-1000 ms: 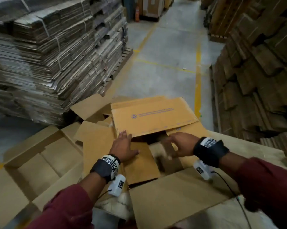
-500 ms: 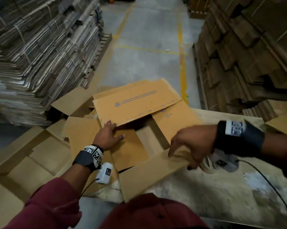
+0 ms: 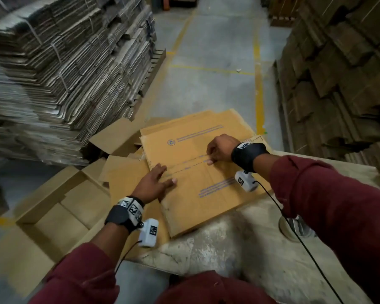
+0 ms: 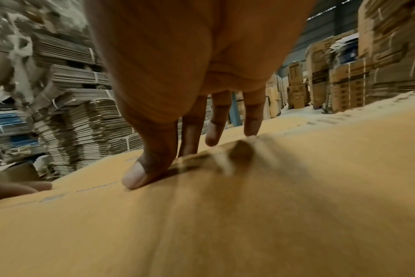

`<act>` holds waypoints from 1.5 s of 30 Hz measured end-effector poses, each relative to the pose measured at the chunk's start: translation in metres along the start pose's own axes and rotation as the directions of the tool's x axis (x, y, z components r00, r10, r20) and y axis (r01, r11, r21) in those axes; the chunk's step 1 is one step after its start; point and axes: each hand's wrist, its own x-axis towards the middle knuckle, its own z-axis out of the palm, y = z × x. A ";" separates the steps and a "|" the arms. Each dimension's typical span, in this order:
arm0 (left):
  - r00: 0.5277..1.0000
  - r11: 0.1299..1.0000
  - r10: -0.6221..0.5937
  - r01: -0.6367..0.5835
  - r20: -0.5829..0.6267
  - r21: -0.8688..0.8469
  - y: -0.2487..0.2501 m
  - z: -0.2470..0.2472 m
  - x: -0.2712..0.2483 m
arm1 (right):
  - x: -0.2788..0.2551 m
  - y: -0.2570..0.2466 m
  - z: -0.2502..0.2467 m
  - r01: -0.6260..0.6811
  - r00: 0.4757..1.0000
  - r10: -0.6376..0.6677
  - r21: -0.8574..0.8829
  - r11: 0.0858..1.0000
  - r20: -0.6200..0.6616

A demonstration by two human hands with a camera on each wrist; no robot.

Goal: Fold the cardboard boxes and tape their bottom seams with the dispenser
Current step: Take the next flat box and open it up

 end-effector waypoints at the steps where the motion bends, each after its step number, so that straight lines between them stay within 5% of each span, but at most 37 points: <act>1: 1.000 0.992 0.020 -0.018 -0.009 0.125 -0.002 0.008 0.000 | 0.005 0.004 0.007 -0.010 1.000 0.010 0.023 1.000 -0.011; 6: 0.982 0.968 0.041 0.006 -0.182 0.250 -0.004 0.039 0.001 | 0.001 0.024 0.019 -0.022 0.991 0.007 -0.115 0.993 -0.134; 9: 0.981 0.963 0.041 0.011 -0.189 0.269 -0.004 0.039 0.005 | -0.016 0.064 0.018 -0.286 0.920 0.292 0.060 0.956 -0.261; 12: 0.988 0.944 0.023 0.029 -0.153 0.328 -0.001 0.036 0.016 | -0.043 0.107 0.016 -0.433 0.849 0.501 0.318 0.843 -0.171; 19: 0.997 0.853 0.054 -0.072 0.049 0.517 0.014 -0.031 0.057 | -0.094 0.125 0.052 -0.426 0.824 0.541 0.447 0.787 -0.167; 24: 0.991 0.667 0.033 -0.118 0.129 0.735 0.062 0.012 0.064 | -0.108 0.131 0.071 -0.335 0.811 0.538 0.571 0.749 -0.230; 29: 0.934 0.727 0.230 -0.351 0.274 0.590 0.138 0.098 0.066 | -0.153 0.182 0.076 -0.308 0.884 0.441 0.521 0.796 -0.151; 32: 0.937 0.722 0.206 -0.340 0.281 0.603 0.156 0.133 0.078 | -0.194 0.222 0.097 -0.432 0.852 0.518 0.456 0.778 -0.076; 36: 0.938 0.685 0.140 -0.324 0.318 0.652 0.165 0.151 0.096 | -0.230 0.251 0.138 -0.616 0.783 0.594 0.352 0.705 0.183; 40: 0.946 0.673 0.071 -0.280 0.317 0.684 0.174 0.145 0.108 | -0.234 0.262 0.177 -0.665 0.740 0.635 0.380 0.642 0.223; 45: 0.947 0.675 0.046 -0.265 0.319 0.689 0.169 0.148 0.115 | -0.223 0.260 0.180 -0.592 0.806 0.562 0.276 0.757 0.187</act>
